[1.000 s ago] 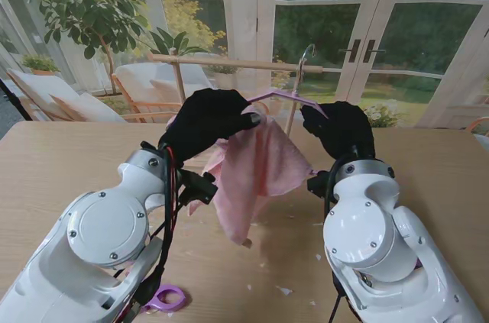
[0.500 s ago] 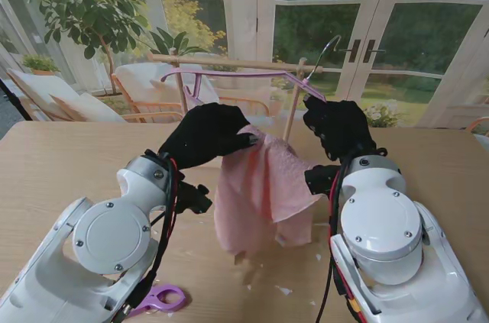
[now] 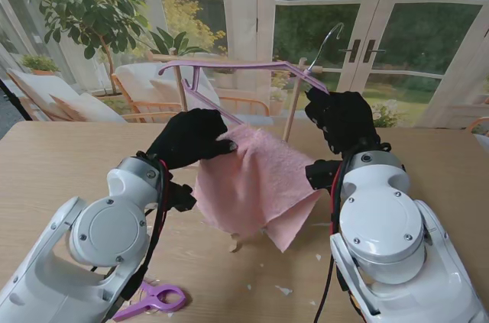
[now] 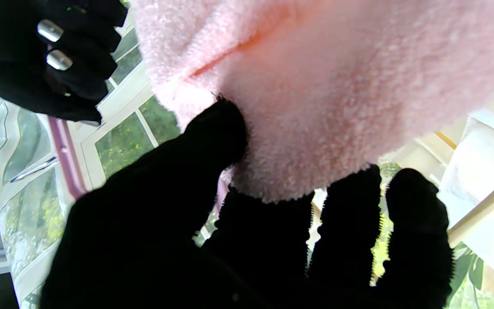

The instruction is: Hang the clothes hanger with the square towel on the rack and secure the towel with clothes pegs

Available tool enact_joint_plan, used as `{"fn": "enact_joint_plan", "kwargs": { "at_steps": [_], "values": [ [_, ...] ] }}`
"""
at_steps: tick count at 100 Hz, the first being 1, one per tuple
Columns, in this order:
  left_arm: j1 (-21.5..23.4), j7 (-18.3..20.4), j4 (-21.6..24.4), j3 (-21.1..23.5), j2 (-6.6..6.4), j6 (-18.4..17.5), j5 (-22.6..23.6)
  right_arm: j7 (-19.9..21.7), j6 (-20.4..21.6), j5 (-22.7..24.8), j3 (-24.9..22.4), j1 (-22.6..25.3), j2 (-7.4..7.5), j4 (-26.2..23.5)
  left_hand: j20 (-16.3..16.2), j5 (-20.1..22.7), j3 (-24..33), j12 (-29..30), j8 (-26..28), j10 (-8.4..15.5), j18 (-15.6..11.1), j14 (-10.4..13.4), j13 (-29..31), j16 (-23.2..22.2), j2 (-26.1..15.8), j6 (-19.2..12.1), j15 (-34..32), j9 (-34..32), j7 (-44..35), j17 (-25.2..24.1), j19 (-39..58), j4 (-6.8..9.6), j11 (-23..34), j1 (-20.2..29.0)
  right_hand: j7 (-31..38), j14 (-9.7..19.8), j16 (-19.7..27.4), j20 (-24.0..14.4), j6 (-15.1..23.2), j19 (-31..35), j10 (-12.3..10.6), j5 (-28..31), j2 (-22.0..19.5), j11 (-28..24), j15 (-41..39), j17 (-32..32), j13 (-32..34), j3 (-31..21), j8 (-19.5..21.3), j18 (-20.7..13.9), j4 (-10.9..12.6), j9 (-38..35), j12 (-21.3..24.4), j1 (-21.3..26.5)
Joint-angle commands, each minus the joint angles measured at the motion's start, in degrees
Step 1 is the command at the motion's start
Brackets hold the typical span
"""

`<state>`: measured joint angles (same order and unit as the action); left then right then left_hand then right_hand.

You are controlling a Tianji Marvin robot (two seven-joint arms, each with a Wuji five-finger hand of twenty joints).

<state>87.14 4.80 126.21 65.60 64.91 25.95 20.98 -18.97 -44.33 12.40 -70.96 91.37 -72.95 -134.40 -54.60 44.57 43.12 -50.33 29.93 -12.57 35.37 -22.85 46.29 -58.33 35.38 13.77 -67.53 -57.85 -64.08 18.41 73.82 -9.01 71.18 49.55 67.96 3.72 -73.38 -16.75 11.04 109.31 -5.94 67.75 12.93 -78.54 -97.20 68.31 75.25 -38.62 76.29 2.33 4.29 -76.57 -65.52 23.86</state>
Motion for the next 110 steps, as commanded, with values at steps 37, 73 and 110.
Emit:
{"fn": "enact_joint_plan", "kwargs": {
  "at_steps": [37, 73, 110],
  "values": [
    [3.2, 5.23, -6.25, 1.51, -1.34, -6.52, -6.2, 1.14, -0.05, 1.57, 0.21, -0.18, -0.06, -1.13, 6.6, -7.0, 1.42, -3.2, -2.13, 0.99, -5.74, 0.35, -19.39, 3.52, -2.71, -5.52, 19.08, 16.92, 25.47, -14.49, -6.47, 0.03, -28.07, -2.7, 1.43, 1.34, -2.15, -59.91, -4.87, 10.66, 5.01, 2.4, -1.91, -4.52, -8.9, 3.33, -0.07, -0.44, 1.05, -7.16, 1.23, -4.48, 0.86, 0.83],
    [3.15, 4.3, -7.54, 1.92, -0.87, -8.85, -10.72, 2.36, -0.48, 1.9, 0.67, -0.15, 0.3, -1.11, 5.47, -9.0, 8.28, 11.83, -11.05, 2.03, -11.35, 4.16, -33.98, 5.23, -11.02, -17.5, 29.51, 35.54, 39.23, -22.76, -17.35, 4.62, -38.53, 12.33, 1.43, 1.27, -2.14, -59.91, -4.86, 10.66, 5.05, 2.41, -2.01, -4.53, -8.89, 3.33, -0.07, -0.37, 1.06, -7.21, 1.21, -4.47, 0.88, 0.91],
    [0.63, -0.87, -9.85, -0.28, 0.86, -2.13, -10.39, 9.85, -3.36, 7.47, 1.13, -1.07, 3.02, -1.18, 4.01, -6.89, -3.12, 11.94, -7.99, -0.6, -9.96, 1.83, -33.5, 4.73, -12.63, -6.92, 29.05, 34.26, 37.11, -22.83, -17.98, 1.78, -37.92, 7.92, 1.31, 2.18, -2.11, -59.64, -4.6, 10.66, 4.61, 2.13, -2.47, -4.46, -8.77, 3.45, -0.03, 0.38, 1.13, -8.36, 1.33, -4.23, 0.84, 1.14]
  ]
}}
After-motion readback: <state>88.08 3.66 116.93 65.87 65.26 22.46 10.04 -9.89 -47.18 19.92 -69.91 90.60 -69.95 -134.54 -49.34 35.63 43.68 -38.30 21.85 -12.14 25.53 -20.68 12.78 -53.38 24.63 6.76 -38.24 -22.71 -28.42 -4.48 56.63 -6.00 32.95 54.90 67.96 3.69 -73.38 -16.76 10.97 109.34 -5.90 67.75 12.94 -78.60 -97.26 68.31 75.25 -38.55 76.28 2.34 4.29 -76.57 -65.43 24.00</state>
